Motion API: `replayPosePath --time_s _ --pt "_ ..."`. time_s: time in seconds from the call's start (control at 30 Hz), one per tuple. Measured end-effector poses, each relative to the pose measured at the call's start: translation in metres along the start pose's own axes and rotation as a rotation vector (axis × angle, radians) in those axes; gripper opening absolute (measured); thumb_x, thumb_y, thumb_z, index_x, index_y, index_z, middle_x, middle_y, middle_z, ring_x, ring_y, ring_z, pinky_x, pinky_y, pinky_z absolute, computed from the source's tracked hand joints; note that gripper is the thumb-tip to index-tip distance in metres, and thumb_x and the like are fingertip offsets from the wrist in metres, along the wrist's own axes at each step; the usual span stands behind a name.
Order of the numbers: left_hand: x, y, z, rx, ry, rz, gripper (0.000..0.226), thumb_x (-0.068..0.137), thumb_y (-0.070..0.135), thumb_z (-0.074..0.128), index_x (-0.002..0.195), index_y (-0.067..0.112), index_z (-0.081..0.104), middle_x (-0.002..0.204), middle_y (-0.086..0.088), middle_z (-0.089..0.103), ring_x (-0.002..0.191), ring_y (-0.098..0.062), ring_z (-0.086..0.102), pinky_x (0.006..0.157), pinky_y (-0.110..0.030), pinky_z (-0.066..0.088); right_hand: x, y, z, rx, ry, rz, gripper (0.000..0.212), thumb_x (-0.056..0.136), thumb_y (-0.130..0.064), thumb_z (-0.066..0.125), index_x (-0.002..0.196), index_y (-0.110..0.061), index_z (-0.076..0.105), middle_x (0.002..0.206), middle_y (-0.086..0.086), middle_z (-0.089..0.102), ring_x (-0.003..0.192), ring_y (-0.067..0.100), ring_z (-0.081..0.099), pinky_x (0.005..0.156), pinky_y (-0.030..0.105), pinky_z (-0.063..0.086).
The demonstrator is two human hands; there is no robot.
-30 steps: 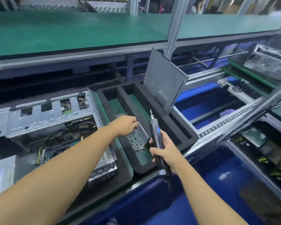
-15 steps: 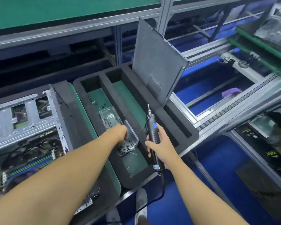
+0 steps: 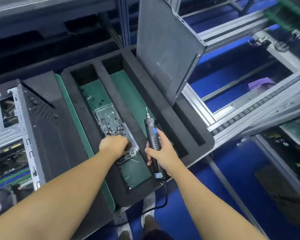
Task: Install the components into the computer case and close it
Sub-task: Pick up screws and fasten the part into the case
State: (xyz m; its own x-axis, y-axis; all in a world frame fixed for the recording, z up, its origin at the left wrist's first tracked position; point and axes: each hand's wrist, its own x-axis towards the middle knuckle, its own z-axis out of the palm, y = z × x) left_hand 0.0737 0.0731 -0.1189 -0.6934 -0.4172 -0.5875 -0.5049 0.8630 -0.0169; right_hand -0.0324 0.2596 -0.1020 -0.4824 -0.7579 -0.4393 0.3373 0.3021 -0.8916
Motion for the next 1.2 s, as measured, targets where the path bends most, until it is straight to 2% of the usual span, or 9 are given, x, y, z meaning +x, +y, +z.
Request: replayPosePath --time_s 0.27,0.4,0.5,0.63,0.73,0.83,1.0,1.07,1.2 --pt "-0.002 0.000 0.001 0.027 -0.013 0.046 0.009 0.083 0.030 0.071 0.087 0.031 0.064 0.089 0.007 0.066 0.077 -0.024 0.064 0.061 -0.029 0.049 0.002 0.003 -0.001 0.018 -0.010 0.009 0.077 0.084 -0.005 0.071 0.141 -0.051 0.045 0.086 0.000 0.063 0.063 0.017 0.060 0.064 0.039 0.060" --pt "0.000 0.000 0.001 0.055 -0.017 0.052 0.008 0.083 0.028 0.069 0.081 0.030 0.061 0.078 0.008 0.059 0.071 -0.023 0.061 0.062 -0.031 0.053 0.002 0.003 0.000 0.008 -0.013 -0.001 0.078 0.084 -0.004 0.069 0.144 -0.048 0.043 0.087 0.002 0.061 0.062 0.019 0.059 0.064 0.040 0.060" --pt "0.000 0.002 0.000 0.084 -0.038 0.073 0.008 0.081 0.034 0.065 0.087 0.029 0.063 0.083 0.007 0.059 0.075 -0.025 0.062 0.063 -0.033 0.052 0.001 0.004 0.000 0.005 -0.020 -0.012 0.077 0.086 -0.003 0.069 0.142 -0.049 0.044 0.086 0.002 0.062 0.062 0.019 0.059 0.065 0.041 0.061" --pt "0.001 0.002 -0.002 0.051 -0.032 0.022 0.024 0.080 0.038 0.064 0.095 0.020 0.064 0.086 0.002 0.060 0.076 -0.028 0.063 0.066 -0.038 0.056 0.000 0.003 -0.001 0.016 -0.029 -0.019 0.077 0.086 -0.003 0.069 0.139 -0.053 0.046 0.087 0.003 0.062 0.063 0.019 0.059 0.065 0.041 0.061" --pt "0.000 0.002 -0.005 0.031 -0.040 -0.002 0.025 0.082 0.033 0.067 0.099 0.015 0.063 0.084 0.001 0.053 0.075 -0.028 0.059 0.063 -0.037 0.053 0.000 0.002 -0.001 0.014 -0.031 -0.009 0.080 0.085 -0.004 0.070 0.144 -0.051 0.043 0.089 0.004 0.062 0.065 0.020 0.060 0.067 0.041 0.061" --pt "0.000 0.001 -0.007 -0.006 -0.080 -0.017 0.018 0.086 0.020 0.067 0.104 0.019 0.061 0.098 0.000 0.057 0.088 -0.028 0.062 0.072 -0.042 0.055 -0.001 0.001 -0.001 0.017 -0.045 -0.001 0.081 0.085 -0.004 0.070 0.147 -0.048 0.040 0.090 0.006 0.061 0.064 0.021 0.060 0.067 0.040 0.061" --pt "0.010 -0.009 -0.010 -0.134 -0.088 -0.025 0.034 0.085 -0.003 0.055 0.105 0.023 0.064 0.112 -0.005 0.061 0.096 -0.029 0.063 0.083 -0.042 0.055 0.000 0.003 -0.003 0.023 -0.077 -0.007 0.081 0.084 -0.005 0.071 0.147 -0.048 0.040 0.087 0.003 0.061 0.064 0.019 0.059 0.066 0.038 0.060" --pt "0.012 -0.011 -0.010 -0.163 -0.107 -0.010 0.033 0.084 0.001 0.062 0.106 0.026 0.065 0.112 -0.002 0.063 0.097 -0.027 0.064 0.083 -0.039 0.055 0.001 0.003 -0.003 0.026 -0.091 -0.012 0.080 0.084 -0.006 0.071 0.143 -0.052 0.043 0.086 0.002 0.062 0.064 0.018 0.059 0.066 0.037 0.060" --pt "0.008 -0.003 -0.003 -0.051 -0.091 -0.004 0.023 0.081 0.032 0.076 0.102 0.032 0.065 0.099 0.002 0.059 0.094 -0.028 0.065 0.072 -0.037 0.054 0.002 0.003 -0.004 0.038 -0.110 -0.017 0.079 0.083 -0.006 0.071 0.141 -0.052 0.043 0.085 0.003 0.060 0.063 0.018 0.059 0.065 0.038 0.060"
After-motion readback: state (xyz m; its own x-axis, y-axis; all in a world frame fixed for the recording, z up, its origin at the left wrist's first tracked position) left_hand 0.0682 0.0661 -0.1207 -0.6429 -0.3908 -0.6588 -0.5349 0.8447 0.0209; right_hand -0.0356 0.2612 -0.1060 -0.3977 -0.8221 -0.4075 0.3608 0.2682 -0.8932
